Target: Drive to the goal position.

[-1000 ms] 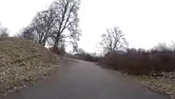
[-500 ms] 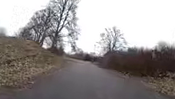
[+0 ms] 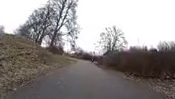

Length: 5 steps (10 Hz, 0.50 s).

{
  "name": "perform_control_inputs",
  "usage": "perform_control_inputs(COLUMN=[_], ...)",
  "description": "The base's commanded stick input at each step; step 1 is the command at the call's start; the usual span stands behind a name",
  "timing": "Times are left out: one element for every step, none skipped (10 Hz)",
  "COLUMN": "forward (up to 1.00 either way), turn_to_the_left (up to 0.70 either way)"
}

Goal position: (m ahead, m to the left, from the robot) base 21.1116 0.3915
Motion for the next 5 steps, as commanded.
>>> perform_control_inputs(forward=[1.00,1.00,1.00,1.00,1.00], turn_to_the_left=[0.00,0.00,0.00,0.00,0.00])
